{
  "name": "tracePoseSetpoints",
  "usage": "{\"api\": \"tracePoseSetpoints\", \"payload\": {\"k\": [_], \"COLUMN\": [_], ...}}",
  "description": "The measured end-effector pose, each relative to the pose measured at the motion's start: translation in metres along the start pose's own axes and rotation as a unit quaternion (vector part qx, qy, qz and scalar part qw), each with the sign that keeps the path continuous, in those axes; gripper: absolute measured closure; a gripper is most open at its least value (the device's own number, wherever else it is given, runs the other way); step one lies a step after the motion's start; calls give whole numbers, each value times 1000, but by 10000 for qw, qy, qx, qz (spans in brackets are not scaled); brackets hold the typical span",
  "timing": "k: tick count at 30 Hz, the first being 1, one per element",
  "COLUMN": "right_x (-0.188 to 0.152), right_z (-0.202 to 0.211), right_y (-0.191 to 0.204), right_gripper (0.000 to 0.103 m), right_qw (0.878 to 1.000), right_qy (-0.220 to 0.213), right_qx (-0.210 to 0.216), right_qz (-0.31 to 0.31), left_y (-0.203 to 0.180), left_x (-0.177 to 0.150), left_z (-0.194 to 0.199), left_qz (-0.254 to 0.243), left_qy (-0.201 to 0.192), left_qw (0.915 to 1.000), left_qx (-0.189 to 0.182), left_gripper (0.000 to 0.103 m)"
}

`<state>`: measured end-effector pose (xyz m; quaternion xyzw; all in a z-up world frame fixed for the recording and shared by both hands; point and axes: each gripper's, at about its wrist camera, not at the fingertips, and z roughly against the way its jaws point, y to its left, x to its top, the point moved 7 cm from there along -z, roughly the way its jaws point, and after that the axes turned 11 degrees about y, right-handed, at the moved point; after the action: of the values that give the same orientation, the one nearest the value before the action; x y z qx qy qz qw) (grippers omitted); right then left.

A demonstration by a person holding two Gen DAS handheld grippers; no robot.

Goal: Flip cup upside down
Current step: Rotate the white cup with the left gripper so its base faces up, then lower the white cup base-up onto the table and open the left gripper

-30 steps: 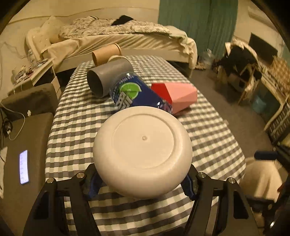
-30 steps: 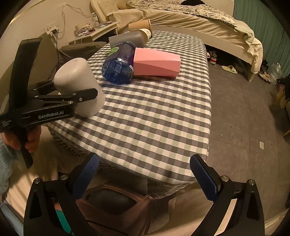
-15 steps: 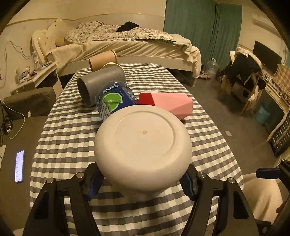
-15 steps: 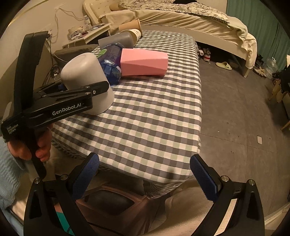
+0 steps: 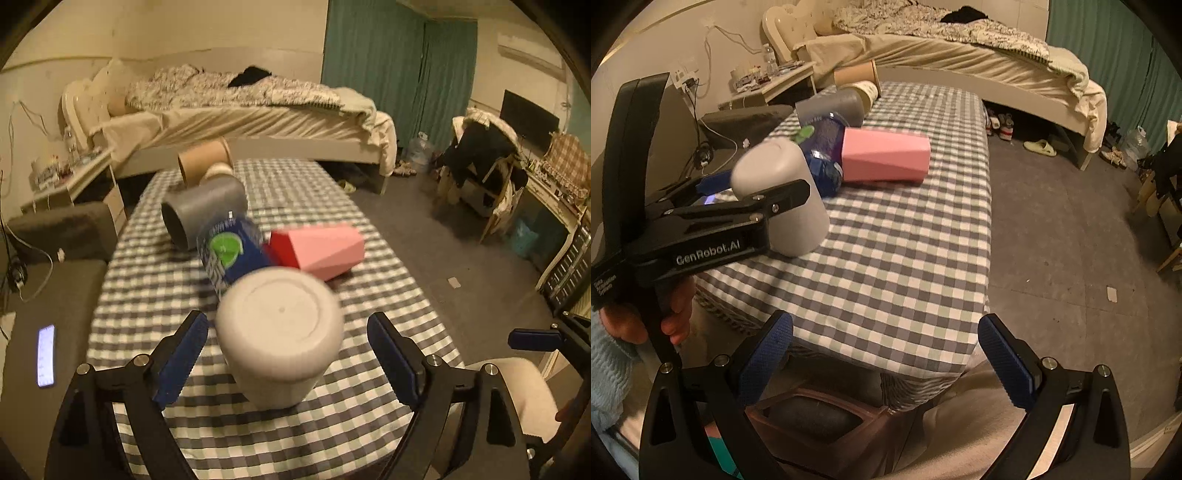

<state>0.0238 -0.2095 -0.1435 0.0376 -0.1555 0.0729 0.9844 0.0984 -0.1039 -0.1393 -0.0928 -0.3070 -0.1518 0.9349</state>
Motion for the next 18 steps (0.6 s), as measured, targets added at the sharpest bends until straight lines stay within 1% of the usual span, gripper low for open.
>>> {"api": "tracePoseSetpoints", "payload": {"k": [4,7,11,13,14,15,18], "right_x": [3,5,11,15,17,19,22], "right_z": [19,33,54,63,68,71,72], "right_y": [4,9,18,23,26,29,37], "right_gripper": [2,2,2,2,2,2,2], "right_qw": [9997,9992,9973,9959,9947,9936,9905], "right_qy": [-205,-365,-693,-876,-997,-1095,-1311], "right_qx": [-87,-155,-222,-245,-257,-264,-288], "right_qz": [33,70,36,-19,-68,-120,-303], "left_y": [5,13,34,47,57,63,85], "left_x": [9,12,10,2,-5,-10,-28], "left_z": [30,51,83,93,97,99,102], "left_qz": [56,135,352,525,646,708,875], "left_qy": [-289,-432,-658,-680,-678,-680,-617], "left_qw": [9995,9989,9967,9955,9943,9933,9900], "left_qx": [102,149,311,399,517,602,915], "left_gripper": [12,12,12,9,5,3,1]}}
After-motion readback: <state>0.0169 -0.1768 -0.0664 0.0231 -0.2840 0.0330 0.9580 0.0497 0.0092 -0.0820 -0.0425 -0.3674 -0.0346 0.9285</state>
